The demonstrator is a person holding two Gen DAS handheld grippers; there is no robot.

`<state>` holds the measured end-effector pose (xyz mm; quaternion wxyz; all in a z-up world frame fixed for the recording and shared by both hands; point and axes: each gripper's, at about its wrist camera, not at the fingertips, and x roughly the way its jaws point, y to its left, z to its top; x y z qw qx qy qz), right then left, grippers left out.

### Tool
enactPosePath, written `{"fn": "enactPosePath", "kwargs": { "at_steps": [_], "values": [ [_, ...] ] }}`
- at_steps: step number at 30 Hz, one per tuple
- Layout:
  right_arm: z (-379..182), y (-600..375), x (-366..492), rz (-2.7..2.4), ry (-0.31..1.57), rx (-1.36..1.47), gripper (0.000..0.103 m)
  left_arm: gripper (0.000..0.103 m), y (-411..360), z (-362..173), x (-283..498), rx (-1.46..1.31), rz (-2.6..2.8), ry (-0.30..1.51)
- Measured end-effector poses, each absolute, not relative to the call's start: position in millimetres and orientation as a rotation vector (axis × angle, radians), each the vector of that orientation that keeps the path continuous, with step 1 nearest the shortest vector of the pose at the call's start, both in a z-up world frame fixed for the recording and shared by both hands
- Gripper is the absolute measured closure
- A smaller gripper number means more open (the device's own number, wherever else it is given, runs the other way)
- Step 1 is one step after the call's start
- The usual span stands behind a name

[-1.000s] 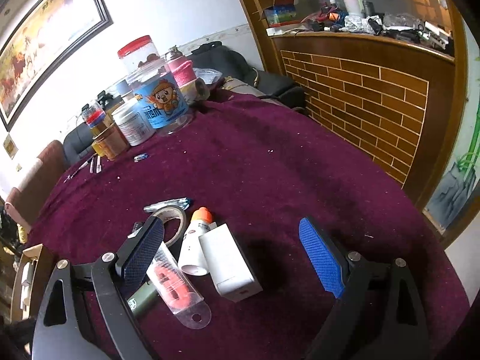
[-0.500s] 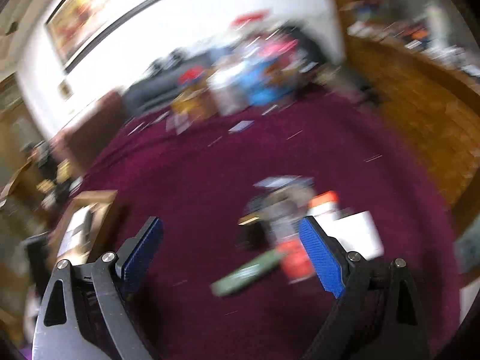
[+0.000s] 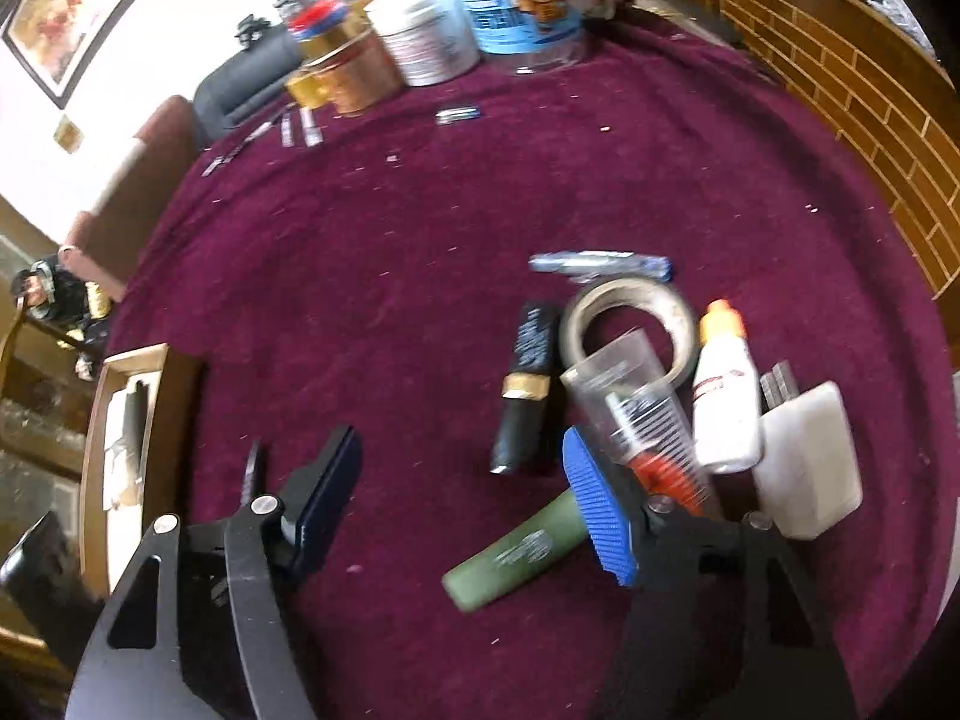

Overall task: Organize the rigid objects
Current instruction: 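Grasp the black lipstick tube with the right tool while the left tool holds the yellow pen, then carry the yellow pen and black lipstick tube into the tray and open both tools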

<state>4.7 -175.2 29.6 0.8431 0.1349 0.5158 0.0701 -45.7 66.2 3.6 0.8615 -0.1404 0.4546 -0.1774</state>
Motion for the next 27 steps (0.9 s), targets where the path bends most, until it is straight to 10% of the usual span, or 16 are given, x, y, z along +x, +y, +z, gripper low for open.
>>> {"fn": "enactPosePath", "kwargs": {
  "at_steps": [12,16,27],
  "values": [
    [8,-151,44,0.047,1.118,0.199,0.038,0.084,73,1,-45,-0.364,-0.398,0.952],
    [8,-150,42,-0.013,1.105,0.117,0.088,0.084,66,3,-46,-0.305,-0.377,0.953],
    [39,-165,-47,0.207,0.984,0.247,0.088,0.098,72,10,-58,-0.272,-0.397,0.955]
  ]
}}
